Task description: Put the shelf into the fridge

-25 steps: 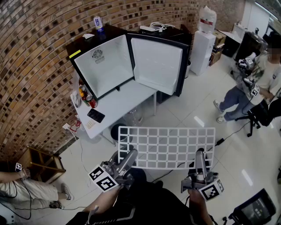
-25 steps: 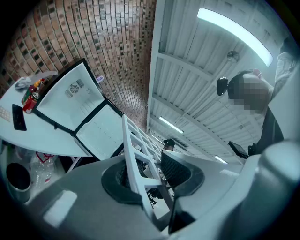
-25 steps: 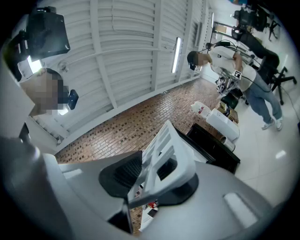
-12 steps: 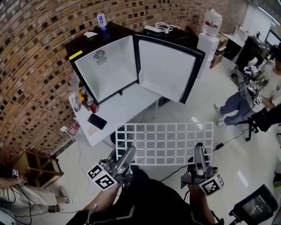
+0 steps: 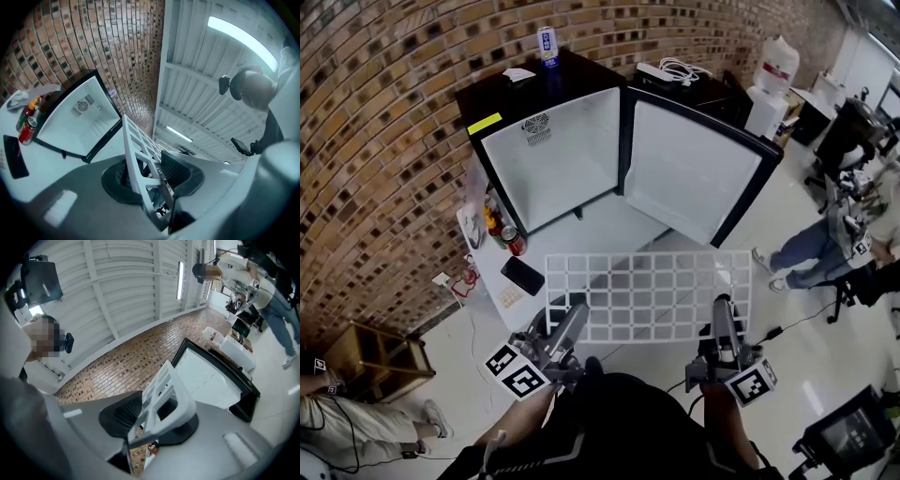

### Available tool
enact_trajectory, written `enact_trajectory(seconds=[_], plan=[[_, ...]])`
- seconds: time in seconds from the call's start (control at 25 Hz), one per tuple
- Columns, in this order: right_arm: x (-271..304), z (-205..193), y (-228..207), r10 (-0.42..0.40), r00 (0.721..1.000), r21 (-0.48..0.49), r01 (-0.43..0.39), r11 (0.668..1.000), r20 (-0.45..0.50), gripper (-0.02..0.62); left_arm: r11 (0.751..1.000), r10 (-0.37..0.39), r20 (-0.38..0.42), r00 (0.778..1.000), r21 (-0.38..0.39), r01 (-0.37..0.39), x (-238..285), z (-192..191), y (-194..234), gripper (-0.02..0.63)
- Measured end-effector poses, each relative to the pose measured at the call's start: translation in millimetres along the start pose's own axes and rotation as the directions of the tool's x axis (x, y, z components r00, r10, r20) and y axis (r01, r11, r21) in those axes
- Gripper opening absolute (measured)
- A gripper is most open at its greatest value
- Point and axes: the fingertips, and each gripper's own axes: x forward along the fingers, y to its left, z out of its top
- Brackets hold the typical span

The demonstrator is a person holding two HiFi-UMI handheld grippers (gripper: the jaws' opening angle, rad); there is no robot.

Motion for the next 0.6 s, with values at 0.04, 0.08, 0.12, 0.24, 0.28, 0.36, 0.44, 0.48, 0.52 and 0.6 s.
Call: enact_trajectory(seconds=[0.04,0.08,0.12,0.24,0.28,0.36,0.44,0.48,0.52,0.6], plan=[[10.6,-4.6,1.2,0.012,1.000,0.002,-0.012,1.000,-0.005,0.109,1.000,0.007,0.005,1.000,0.000,-0.007,-0.8,4.2,7.9,0.115],[18.6,-9.4,-0.1,0.010,1.000,0.000,-0.010,1.000,-0.011,0.109,1.000,0.015,0.009,1.000,-0.001,-0.015,-2.3,7.6,15.8,0.115],[25.2,-14.3,-2.7,-0.001,1.000,-0.004,0.001,1.000,-0.017,0.109,1.000,0.022,0.012,1.000,-0.001,-0.022,-3.8,10.9,23.3,0.115],[47.0,-26.4,-6.8,-0.013,0.999,0.003,0.013,1.000,-0.031,0.109,0.999,0.043,0.015,0.999,0.014,-0.043,-5.2,23.6,42.4,0.118],[55.5,-30.0,-5.6,-0.007,0.999,0.010,0.007,1.000,-0.037,0.109,0.999,0.048,0.016,0.999,0.016,-0.048,-5.2,28.4,48.3,0.118],[71.9,-37.8,-1.0,0.009,0.999,0.019,-0.008,1.000,-0.048,0.109,0.998,0.057,0.019,0.998,0.009,-0.058,-7.1,36.8,60.4,0.118],[84.6,-46.4,0.4,0.009,0.998,0.022,-0.007,1.000,-0.059,0.109,0.998,0.066,0.022,0.998,-0.004,-0.066,-10.3,43.5,72.4,0.117],[90.3,-50.6,1.0,0.009,0.998,0.025,-0.007,1.000,-0.062,0.109,0.998,0.069,0.022,0.997,-0.008,-0.068,-11.6,46.6,78.1,0.117],[95.1,-54.3,1.7,0.008,0.998,0.027,-0.007,1.000,-0.063,0.109,0.998,0.069,0.021,0.997,-0.010,-0.069,-12.6,49.3,83.4,0.117],[102.7,-60.4,4.6,0.011,0.998,0.028,-0.009,1.000,-0.061,0.109,0.998,0.066,0.018,0.998,-0.010,-0.066,-14.3,53.5,92.3,0.117]])
